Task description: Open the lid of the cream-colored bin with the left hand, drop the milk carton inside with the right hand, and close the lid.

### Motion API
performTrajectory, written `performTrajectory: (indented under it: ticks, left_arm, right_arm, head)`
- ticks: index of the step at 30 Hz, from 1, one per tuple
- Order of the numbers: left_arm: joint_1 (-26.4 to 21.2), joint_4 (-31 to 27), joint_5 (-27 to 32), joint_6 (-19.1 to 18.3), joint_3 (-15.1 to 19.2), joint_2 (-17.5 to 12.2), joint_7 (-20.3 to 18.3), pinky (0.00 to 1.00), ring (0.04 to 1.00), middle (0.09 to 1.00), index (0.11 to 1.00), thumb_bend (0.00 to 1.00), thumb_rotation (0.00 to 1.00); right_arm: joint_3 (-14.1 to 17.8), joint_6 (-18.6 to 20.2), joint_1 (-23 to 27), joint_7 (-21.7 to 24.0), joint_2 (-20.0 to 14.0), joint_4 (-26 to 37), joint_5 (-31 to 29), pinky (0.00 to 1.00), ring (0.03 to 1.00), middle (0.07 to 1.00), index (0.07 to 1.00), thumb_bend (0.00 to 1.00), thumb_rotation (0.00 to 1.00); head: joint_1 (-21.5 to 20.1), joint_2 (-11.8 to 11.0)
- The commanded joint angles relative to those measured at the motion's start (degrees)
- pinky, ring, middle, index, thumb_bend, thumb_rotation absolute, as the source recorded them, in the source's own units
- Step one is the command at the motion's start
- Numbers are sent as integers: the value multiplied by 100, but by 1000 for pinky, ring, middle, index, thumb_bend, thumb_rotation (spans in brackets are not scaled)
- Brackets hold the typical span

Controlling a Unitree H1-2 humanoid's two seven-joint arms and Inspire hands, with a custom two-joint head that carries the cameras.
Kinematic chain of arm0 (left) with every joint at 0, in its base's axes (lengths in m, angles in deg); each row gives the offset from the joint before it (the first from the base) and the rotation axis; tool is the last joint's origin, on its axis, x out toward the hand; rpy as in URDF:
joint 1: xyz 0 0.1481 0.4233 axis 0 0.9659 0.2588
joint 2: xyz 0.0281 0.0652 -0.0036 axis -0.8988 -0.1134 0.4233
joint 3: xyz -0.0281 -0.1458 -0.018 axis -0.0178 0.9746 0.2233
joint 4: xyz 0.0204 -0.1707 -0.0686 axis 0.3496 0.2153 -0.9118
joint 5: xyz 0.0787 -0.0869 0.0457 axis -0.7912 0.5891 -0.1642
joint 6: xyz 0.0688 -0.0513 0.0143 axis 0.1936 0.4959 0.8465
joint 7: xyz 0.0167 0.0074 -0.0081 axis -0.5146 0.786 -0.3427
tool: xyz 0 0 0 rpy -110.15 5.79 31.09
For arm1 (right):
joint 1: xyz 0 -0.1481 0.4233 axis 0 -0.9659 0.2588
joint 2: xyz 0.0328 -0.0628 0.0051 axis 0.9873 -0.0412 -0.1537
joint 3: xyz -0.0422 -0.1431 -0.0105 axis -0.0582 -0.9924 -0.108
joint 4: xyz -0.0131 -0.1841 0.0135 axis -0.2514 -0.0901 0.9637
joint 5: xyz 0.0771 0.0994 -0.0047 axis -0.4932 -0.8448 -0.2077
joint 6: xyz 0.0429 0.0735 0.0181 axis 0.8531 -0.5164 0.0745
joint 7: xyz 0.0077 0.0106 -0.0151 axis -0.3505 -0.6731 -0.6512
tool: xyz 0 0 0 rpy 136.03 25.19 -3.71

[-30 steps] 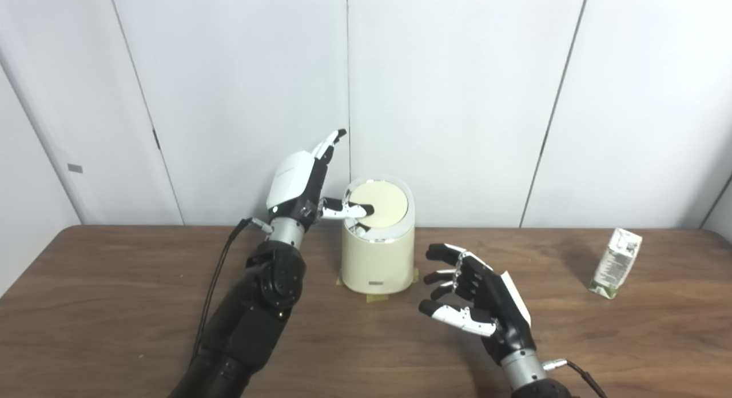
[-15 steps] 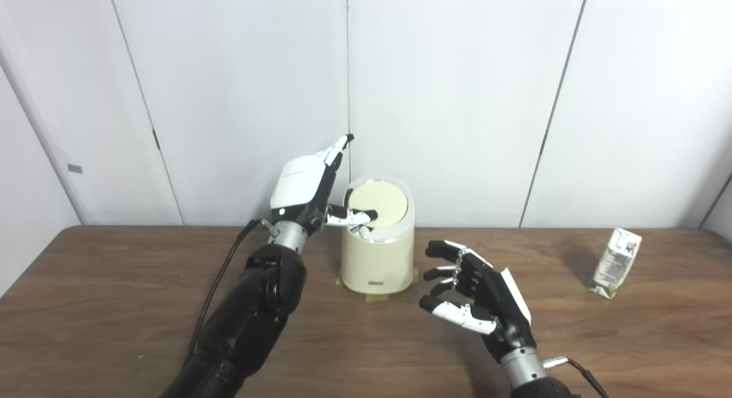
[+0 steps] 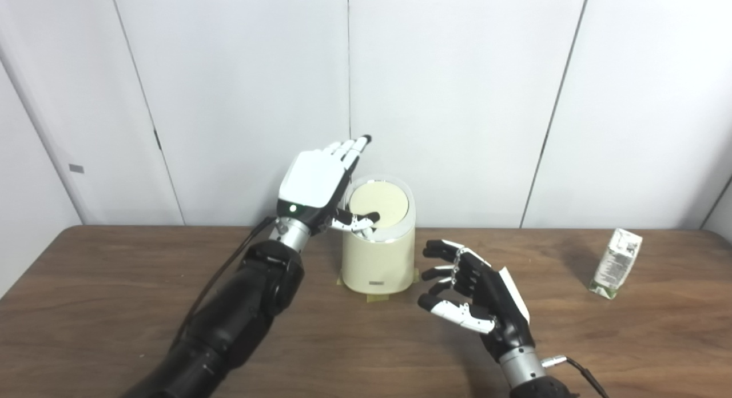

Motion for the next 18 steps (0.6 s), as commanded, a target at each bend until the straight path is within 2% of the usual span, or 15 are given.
performTrajectory:
  ticks: [1, 4, 6, 9, 12, 13, 15, 18]
  left_arm:
    - [-202, 47, -214, -93, -78, -80, -123, 764, 892, 921, 957, 1000, 204]
    - [-182, 62, -212, -78, -65, -72, -131, 769, 890, 913, 945, 1000, 212]
    - [-114, -7, 54, -135, 172, 41, -104, 779, 887, 912, 947, 1000, 235]
    - [51, -232, 1033, -50, 936, 394, -17, 781, 872, 905, 940, 966, 238]
    - [197, -456, 2637, 388, 1924, 861, -260, 751, 886, 928, 946, 935, 250]
    - [248, -527, 3218, 584, 2228, 1000, -373, 782, 907, 933, 947, 929, 227]
    - [373, -710, 3903, 829, 2594, 1162, -504, 818, 925, 926, 951, 903, 218]
    - [637, -1109, 4333, 836, 2846, 1286, -619, 787, 906, 913, 950, 882, 251]
  right_arm:
    - [-19, -135, 175, -12, 23, 198, -9, 464, 610, 745, 735, 672, 352]
    - [-27, -122, 162, -12, 20, 220, -5, 468, 609, 743, 733, 663, 350]
    - [-27, -116, 160, -9, 22, 215, -22, 472, 612, 744, 734, 666, 356]
    - [-33, -100, 159, -18, 17, 216, -1, 470, 613, 743, 735, 669, 364]
    - [-27, -91, 172, -3, 7, 190, -32, 477, 613, 742, 735, 670, 366]
    - [-23, -112, 178, 7, 1, 170, -52, 477, 611, 742, 734, 672, 367]
    - [-17, -137, 182, 21, -9, 149, -82, 477, 609, 741, 732, 666, 360]
    - [-9, -73, 168, 17, -12, 179, -78, 482, 611, 746, 732, 658, 353]
  head:
    - [5, 6]
    - [5, 13]
    - [9, 19]
    - [17, 10]
    - [27, 0]
    - [34, 0]
    - [43, 1]
    - [63, 4]
